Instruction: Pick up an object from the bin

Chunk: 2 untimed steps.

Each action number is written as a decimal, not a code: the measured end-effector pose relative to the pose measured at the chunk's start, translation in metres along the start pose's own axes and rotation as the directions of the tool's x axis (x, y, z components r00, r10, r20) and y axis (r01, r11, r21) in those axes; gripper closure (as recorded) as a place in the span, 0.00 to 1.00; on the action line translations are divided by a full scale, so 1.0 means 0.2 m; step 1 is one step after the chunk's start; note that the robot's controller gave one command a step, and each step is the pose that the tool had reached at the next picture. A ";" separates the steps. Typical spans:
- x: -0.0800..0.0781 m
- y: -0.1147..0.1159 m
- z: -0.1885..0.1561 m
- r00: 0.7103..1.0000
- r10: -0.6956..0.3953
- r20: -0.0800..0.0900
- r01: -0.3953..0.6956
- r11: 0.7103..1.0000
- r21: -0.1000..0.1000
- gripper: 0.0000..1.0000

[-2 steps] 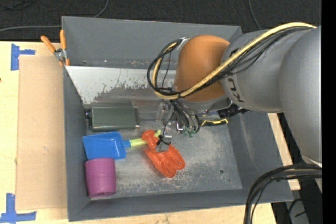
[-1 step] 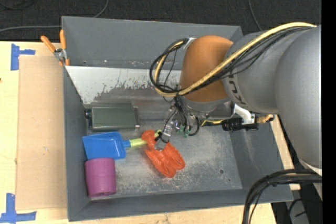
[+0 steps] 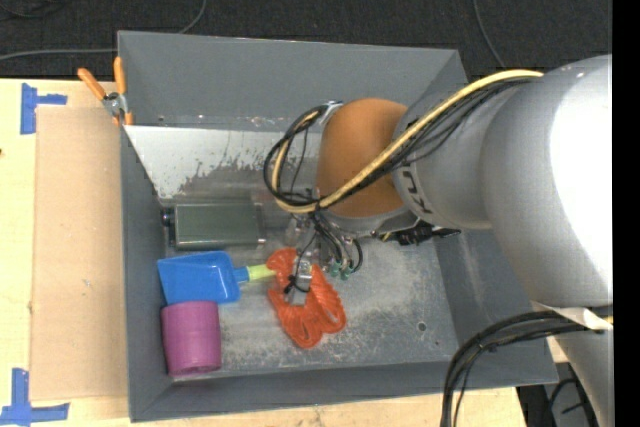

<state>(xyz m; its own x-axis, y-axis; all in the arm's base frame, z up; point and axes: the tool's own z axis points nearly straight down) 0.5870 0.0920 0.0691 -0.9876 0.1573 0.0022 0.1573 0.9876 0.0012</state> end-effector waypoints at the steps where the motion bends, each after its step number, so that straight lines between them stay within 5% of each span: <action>1: 0.04 0.05 -0.01 0.999 -0.042 0.000 0.042 0.999 0.002 1.00; 2: 0.04 0.05 -0.01 0.999 -0.041 0.000 0.041 0.999 0.002 1.00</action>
Offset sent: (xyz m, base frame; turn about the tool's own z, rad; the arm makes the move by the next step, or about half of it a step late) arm 0.0000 0.0000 0.0000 0.0000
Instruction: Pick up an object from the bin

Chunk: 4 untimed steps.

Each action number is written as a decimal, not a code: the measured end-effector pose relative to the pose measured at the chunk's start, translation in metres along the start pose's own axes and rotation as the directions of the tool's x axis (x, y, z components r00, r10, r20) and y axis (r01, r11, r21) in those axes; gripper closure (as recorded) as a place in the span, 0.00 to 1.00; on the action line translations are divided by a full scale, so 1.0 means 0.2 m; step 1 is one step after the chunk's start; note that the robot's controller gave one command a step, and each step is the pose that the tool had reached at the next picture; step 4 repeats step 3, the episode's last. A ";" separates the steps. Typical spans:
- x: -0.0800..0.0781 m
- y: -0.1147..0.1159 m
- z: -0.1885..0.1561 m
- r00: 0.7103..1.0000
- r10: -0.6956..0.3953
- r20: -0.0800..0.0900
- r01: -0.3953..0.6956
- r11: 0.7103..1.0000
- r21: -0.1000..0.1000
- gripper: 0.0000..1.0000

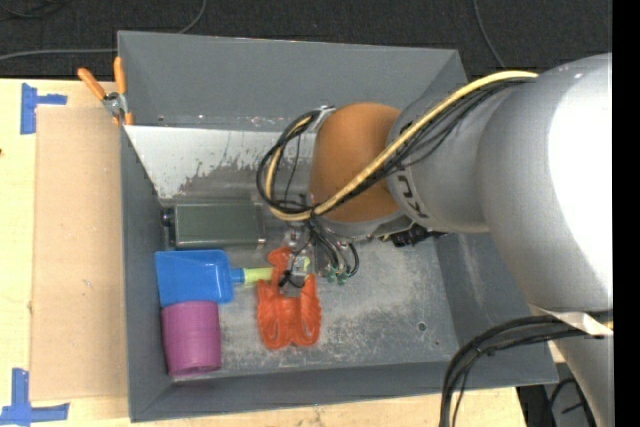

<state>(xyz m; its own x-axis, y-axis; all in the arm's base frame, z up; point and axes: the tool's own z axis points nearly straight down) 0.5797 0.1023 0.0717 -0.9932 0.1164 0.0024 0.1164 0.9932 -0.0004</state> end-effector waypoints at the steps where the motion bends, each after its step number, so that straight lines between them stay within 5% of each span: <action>1: 0.00 0.00 0.00 1.000 0.002 -0.001 -0.002 1.000 0.000 1.00; 4: 0.01 -0.01 -0.22 1.000 0.005 -0.010 -0.005 1.000 0.003 1.00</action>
Offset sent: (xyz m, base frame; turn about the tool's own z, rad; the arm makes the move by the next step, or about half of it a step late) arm 0.0001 -0.0003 0.0046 0.0011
